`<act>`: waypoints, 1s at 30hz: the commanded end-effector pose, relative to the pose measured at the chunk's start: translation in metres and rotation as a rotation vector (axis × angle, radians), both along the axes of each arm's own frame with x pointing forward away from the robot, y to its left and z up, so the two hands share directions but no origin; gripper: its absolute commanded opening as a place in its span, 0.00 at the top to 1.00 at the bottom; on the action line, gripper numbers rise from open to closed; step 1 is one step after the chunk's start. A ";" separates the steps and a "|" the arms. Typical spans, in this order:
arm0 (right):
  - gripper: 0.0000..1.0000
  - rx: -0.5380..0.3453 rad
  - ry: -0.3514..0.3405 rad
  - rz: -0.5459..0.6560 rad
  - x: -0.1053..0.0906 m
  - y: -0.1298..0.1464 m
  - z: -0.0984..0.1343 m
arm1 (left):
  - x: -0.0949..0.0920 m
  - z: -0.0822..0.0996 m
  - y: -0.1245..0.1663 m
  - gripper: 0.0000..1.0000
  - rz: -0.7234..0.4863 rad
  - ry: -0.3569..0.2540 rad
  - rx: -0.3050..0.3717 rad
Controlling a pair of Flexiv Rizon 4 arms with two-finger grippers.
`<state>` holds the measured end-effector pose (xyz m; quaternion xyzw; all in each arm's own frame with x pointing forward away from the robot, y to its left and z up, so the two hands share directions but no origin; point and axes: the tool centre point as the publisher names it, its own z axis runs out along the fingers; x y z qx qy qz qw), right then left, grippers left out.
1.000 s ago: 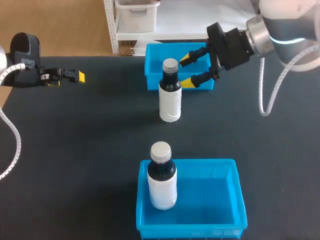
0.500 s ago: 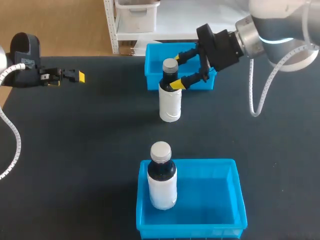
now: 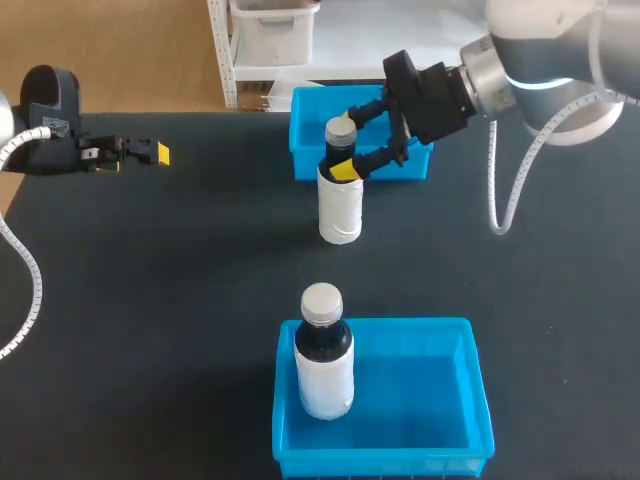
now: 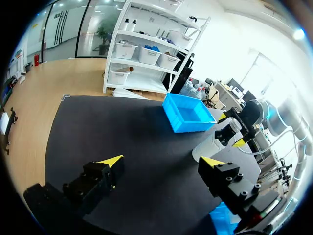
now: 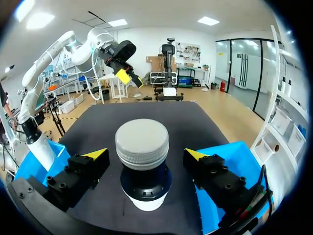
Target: Pick up the bottle, and place it in the far bin if it is heavy, or in the near bin if it is light.
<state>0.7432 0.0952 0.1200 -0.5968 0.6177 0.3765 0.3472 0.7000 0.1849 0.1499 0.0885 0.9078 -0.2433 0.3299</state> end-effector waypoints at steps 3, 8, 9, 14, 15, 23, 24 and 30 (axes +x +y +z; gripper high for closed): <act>0.00 0.015 0.008 0.005 0.001 0.002 -0.001 | 0.000 0.000 0.000 0.00 0.000 0.000 0.000; 0.00 0.022 0.013 0.008 0.001 0.002 -0.002 | 0.000 0.000 0.000 0.00 0.000 0.000 0.000; 0.00 0.023 0.013 0.008 0.001 0.003 -0.002 | 0.000 0.000 0.000 0.00 0.000 0.000 0.000; 0.13 0.024 0.011 0.010 0.001 0.003 -0.001 | 0.000 0.000 0.000 0.00 0.000 0.000 0.000; 0.18 0.024 0.011 0.010 0.001 0.003 -0.001 | 0.000 0.000 0.000 0.00 0.000 0.000 0.000; 0.44 0.021 0.010 0.012 -0.001 0.004 -0.001 | 0.000 0.000 0.000 0.00 0.000 0.000 0.000; 0.46 0.020 0.010 0.012 -0.001 0.004 -0.002 | 0.000 0.000 0.000 0.00 0.000 0.000 0.000; 0.61 0.018 0.010 0.012 -0.002 0.003 -0.002 | 0.000 0.000 0.000 0.00 0.000 0.000 0.000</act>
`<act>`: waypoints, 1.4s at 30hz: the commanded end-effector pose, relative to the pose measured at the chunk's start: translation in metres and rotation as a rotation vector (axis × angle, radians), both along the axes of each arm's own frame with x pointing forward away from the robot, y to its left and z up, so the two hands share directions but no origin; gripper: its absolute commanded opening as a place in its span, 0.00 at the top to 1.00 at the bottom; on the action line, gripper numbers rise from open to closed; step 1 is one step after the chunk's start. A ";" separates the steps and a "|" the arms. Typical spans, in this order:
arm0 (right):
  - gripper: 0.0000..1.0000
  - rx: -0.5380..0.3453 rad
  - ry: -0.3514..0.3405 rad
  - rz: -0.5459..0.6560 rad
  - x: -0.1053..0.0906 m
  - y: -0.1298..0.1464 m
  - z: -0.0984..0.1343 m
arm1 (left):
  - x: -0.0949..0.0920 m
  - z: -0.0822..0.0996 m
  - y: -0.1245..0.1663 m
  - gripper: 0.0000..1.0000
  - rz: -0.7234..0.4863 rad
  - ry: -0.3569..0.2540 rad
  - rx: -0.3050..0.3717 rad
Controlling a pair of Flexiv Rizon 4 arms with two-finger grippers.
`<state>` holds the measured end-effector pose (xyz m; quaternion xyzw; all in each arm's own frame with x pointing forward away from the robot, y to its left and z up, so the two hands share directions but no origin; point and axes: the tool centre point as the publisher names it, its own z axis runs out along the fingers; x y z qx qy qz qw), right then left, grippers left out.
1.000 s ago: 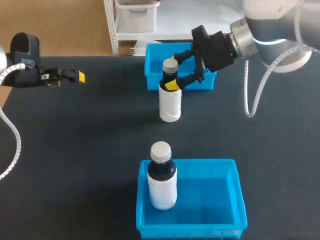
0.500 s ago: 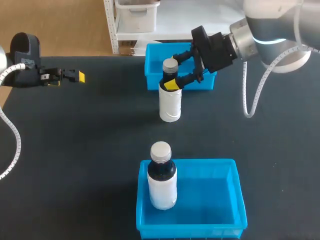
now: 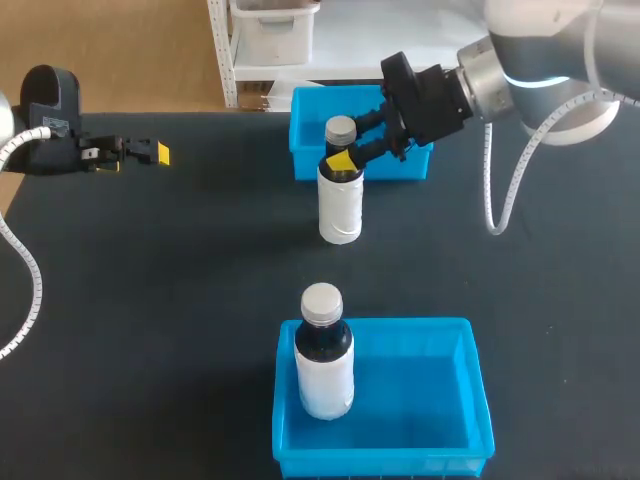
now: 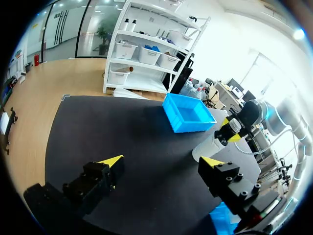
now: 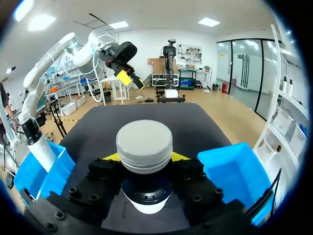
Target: Pick up the bottle, and place it in the far bin if it is heavy, or in the near bin if it is light.
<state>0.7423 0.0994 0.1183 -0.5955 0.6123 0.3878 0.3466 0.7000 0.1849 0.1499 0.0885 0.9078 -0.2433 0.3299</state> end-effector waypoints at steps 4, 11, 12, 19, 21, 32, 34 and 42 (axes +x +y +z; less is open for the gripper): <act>0.86 -0.001 -0.001 -0.002 -0.003 -0.001 0.001 | 0.000 0.000 0.000 0.00 0.000 0.000 0.000; 1.00 -0.002 -0.029 0.003 -0.008 -0.005 0.017 | 0.000 0.000 0.000 0.00 0.000 0.000 0.000; 1.00 -0.001 -0.035 0.004 -0.009 -0.006 0.021 | 0.000 0.000 0.000 0.00 0.000 0.000 0.000; 1.00 -0.003 -0.067 0.008 -0.017 -0.013 0.051 | 0.000 0.000 0.000 0.00 0.000 0.000 0.000; 1.00 -0.008 -0.076 0.009 -0.021 -0.015 0.060 | 0.000 0.000 0.000 0.00 0.000 0.000 0.000; 1.00 -0.002 -0.099 -0.017 -0.036 -0.034 0.097 | 0.000 0.000 0.000 0.00 0.000 0.000 0.000; 1.00 0.004 -0.099 -0.024 -0.037 -0.037 0.101 | 0.000 0.000 0.000 0.00 0.000 0.000 0.000; 1.00 0.000 -0.095 -0.046 -0.038 -0.045 0.104 | 0.000 0.000 0.000 0.00 0.000 0.000 0.000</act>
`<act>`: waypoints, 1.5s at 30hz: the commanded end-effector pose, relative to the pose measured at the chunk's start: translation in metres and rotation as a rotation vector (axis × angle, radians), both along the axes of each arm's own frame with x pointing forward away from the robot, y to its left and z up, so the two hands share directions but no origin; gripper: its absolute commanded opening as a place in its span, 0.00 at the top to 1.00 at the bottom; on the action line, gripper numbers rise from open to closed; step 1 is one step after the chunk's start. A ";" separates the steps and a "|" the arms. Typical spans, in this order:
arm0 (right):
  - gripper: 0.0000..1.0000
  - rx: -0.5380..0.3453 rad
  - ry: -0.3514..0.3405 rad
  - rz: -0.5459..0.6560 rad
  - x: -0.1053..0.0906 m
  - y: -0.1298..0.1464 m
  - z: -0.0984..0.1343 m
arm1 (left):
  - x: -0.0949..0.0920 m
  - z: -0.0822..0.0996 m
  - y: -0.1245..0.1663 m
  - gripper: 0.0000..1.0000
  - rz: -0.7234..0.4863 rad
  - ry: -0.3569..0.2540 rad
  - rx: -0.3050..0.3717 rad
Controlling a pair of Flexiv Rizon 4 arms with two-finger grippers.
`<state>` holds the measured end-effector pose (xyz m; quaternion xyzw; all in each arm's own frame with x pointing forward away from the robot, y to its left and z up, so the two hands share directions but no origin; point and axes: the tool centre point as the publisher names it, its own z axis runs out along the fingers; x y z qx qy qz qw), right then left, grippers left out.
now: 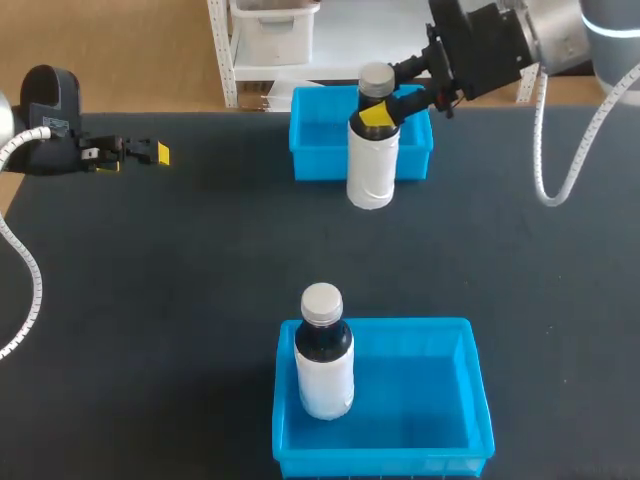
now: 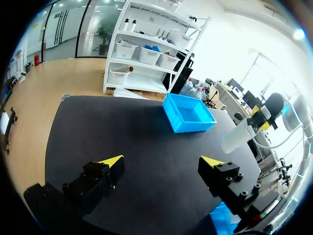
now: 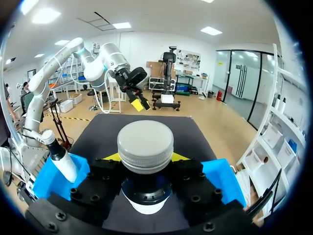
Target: Pick up the bottle, and place it in the far bin if it is heavy, or in the near bin if it is light.
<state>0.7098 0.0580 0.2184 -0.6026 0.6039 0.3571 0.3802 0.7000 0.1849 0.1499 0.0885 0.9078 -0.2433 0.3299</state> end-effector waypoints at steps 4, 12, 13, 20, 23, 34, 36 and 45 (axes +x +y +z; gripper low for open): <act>1.00 -0.008 -0.004 -0.025 -0.003 -0.008 0.004 | 0.000 0.000 0.000 0.00 0.000 0.000 0.000; 1.00 -0.010 0.011 -0.023 0.023 -0.009 -0.002 | 0.000 0.000 0.000 0.00 0.000 0.000 0.000; 1.00 0.001 0.021 -0.015 0.029 -0.010 -0.003 | 0.000 0.000 0.000 0.00 0.000 0.000 0.000; 1.00 -0.004 0.018 0.011 0.059 -0.011 0.001 | 0.000 0.000 0.000 0.00 0.000 0.000 0.000; 1.00 -0.008 0.014 0.023 0.070 -0.010 0.004 | 0.000 0.000 0.000 0.00 0.000 0.000 0.000; 1.00 -0.015 -0.006 0.064 0.109 0.003 0.021 | 0.000 0.000 0.000 0.00 0.000 0.000 0.000; 1.00 -0.015 -0.001 0.070 0.118 0.007 0.022 | 0.000 0.000 0.000 0.00 0.000 0.000 0.000; 1.00 -0.034 -0.014 0.082 0.154 0.025 0.018 | 0.000 0.000 0.000 0.00 0.000 0.000 0.000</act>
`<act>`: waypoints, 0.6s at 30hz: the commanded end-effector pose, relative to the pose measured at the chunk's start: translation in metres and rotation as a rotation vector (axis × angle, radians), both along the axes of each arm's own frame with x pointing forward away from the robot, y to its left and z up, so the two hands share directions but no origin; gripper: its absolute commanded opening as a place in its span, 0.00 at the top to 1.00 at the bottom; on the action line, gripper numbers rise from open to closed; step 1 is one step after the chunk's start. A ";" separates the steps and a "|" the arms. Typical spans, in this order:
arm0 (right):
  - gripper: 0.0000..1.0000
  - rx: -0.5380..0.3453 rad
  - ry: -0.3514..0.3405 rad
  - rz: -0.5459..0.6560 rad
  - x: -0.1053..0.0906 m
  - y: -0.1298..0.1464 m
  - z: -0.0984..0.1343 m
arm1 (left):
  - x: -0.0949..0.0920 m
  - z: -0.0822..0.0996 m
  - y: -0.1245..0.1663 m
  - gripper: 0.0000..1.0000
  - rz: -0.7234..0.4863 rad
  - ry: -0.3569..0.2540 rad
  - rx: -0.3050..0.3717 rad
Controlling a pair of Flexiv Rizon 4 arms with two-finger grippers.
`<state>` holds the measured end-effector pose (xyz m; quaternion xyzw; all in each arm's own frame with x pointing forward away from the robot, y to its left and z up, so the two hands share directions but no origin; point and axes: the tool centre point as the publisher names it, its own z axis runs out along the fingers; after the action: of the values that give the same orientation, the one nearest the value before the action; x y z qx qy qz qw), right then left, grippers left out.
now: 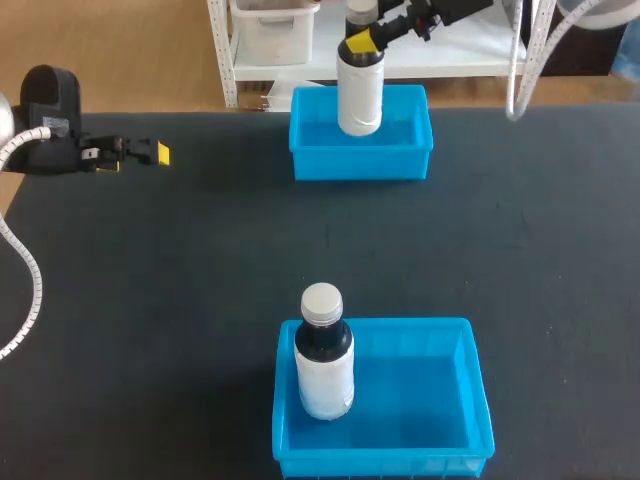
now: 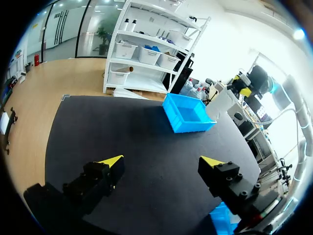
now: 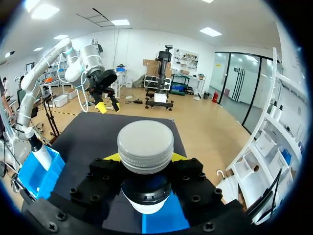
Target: Pick up the bottle, and place it in the far bin if it is heavy, or in the near bin if it is light.
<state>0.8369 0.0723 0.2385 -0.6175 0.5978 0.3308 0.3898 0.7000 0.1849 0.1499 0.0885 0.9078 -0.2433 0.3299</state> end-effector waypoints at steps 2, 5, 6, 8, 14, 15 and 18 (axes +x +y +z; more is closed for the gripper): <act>1.00 -0.006 0.047 0.084 0.033 0.015 -0.006 | 0.000 0.000 0.000 0.00 0.000 0.000 0.000; 1.00 -0.006 0.048 0.089 0.044 0.024 -0.013 | 0.000 0.000 0.000 0.00 0.000 0.000 0.000; 1.00 -0.006 0.048 0.090 0.046 0.026 -0.015 | 0.000 0.000 0.000 0.00 0.000 0.000 0.000; 1.00 -0.006 0.049 0.093 0.051 0.029 -0.020 | 0.000 0.000 0.000 0.00 0.000 0.000 0.000; 1.00 -0.015 0.053 0.099 0.065 0.037 -0.038 | 0.000 0.000 0.000 0.00 0.000 0.000 0.000; 1.00 -0.015 0.055 0.099 0.067 0.038 -0.041 | 0.000 0.000 0.000 0.00 0.000 0.000 0.000; 1.00 -0.011 0.066 0.100 0.073 0.040 -0.049 | 0.000 0.000 0.000 0.00 0.000 0.000 0.000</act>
<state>0.8906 0.1079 0.1919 -0.6124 0.6053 0.3216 0.3939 0.7000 0.1849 0.1499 0.0885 0.9078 -0.2433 0.3299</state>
